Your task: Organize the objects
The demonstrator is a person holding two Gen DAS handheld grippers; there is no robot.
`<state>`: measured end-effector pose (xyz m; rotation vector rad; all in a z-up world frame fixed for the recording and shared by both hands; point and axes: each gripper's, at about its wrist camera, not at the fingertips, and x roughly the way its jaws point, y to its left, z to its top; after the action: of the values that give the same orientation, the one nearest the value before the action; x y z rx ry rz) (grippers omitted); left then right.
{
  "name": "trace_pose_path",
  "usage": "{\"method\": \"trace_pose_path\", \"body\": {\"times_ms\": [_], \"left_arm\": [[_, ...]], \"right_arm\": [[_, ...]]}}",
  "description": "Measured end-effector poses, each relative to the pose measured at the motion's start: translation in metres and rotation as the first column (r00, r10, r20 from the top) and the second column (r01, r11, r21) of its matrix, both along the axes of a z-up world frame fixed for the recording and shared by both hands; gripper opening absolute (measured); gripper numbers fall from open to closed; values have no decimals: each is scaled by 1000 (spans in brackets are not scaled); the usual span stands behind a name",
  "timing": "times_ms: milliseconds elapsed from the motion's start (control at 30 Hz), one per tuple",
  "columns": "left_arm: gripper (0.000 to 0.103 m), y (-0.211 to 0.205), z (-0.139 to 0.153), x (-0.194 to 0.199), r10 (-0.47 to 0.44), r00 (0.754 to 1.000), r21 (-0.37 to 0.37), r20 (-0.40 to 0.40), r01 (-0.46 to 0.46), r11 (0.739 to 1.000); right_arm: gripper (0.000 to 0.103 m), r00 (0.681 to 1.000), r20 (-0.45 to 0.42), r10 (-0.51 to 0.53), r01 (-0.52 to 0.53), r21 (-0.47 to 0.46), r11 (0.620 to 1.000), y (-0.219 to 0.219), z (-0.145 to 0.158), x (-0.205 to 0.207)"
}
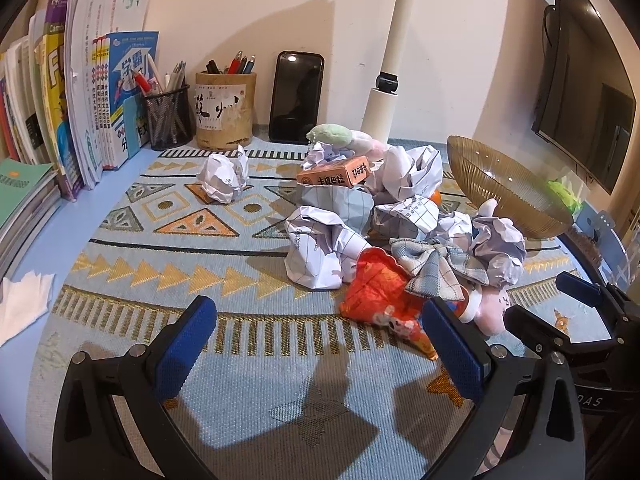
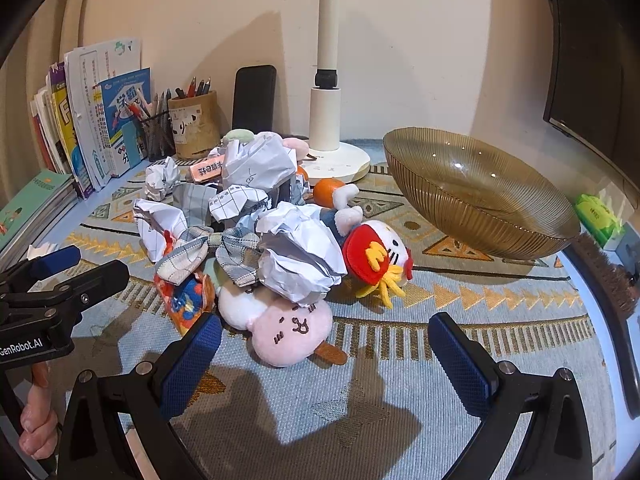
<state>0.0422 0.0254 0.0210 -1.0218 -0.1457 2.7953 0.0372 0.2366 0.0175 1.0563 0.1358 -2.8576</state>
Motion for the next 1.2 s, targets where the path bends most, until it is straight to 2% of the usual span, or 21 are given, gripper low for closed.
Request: {"method": "trace_pose_path", "body": {"times_ms": [733, 867, 967, 1100, 1200], "left_arm": [[102, -3, -2, -4, -3, 1000, 22, 18, 2, 1000], [102, -7, -2, -3, -7, 999, 30, 37, 6, 1000], [102, -14, 5, 11, -64, 997, 75, 36, 61, 995], [102, -21, 16, 33, -64, 998, 51, 3, 64, 997], [102, -22, 19, 42, -61, 998, 36, -9, 61, 997]], "right_arm": [[103, 1000, -3, 14, -14, -40, 999, 5, 3, 3], [103, 997, -59, 50, -54, -58, 997, 6, 15, 24], [103, 987, -3, 159, -158, -98, 983, -1, 18, 54], [103, 948, 138, 287, -261, -180, 948, -21, -3, 92], [103, 930, 157, 333, -290, -243, 926, -38, -14, 106]]}}
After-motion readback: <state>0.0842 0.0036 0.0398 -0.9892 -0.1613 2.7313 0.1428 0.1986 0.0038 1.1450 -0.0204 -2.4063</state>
